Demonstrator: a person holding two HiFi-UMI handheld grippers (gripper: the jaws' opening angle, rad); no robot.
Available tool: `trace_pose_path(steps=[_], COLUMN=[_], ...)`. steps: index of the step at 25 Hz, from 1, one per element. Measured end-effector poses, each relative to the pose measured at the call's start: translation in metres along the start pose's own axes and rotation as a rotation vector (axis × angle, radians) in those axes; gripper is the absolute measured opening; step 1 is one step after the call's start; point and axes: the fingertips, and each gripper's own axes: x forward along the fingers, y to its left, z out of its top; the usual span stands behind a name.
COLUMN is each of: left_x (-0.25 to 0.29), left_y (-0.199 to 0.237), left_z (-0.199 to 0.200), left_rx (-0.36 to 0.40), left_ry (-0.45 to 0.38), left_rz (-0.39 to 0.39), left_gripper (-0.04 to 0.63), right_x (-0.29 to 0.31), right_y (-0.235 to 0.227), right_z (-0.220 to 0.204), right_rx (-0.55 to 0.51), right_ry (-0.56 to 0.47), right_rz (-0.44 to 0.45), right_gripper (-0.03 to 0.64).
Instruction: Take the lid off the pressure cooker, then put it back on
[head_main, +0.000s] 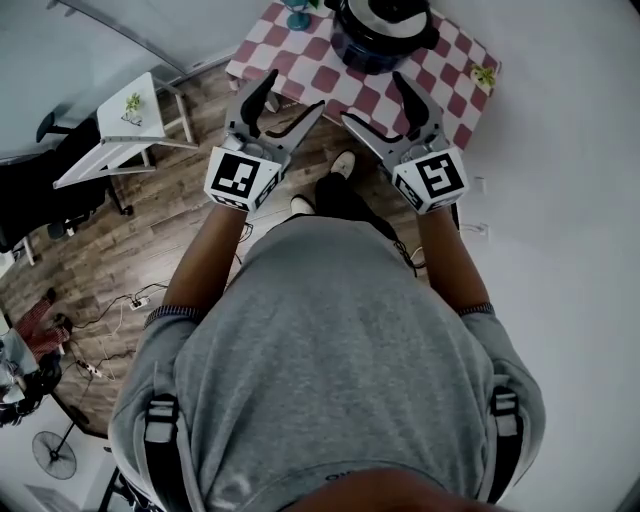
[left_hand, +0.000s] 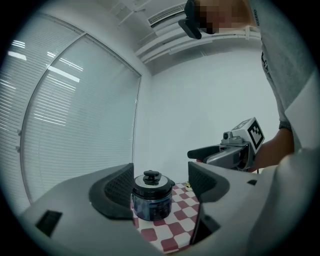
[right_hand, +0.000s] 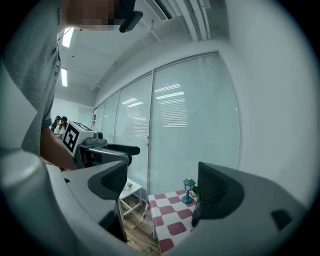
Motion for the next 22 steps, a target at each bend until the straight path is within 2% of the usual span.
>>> trace_pose_path(steps=[12, 22], left_x=[0.104, 0.185], left_y=[0.026, 0.035], left_z=[0.006, 0.009], left_rx=[0.042, 0.063], left_ry=[0.011, 0.015], left_rz=[-0.031, -0.041], left_gripper=[0.364, 0.364], right_x=[0.038, 0.045], right_y=[-0.097, -0.170], right_z=[0.007, 0.005], right_rx=[0.004, 0.019], right_ry=[-0.021, -0.029], right_rz=[-0.026, -0.052], right_gripper=[0.448, 0.440])
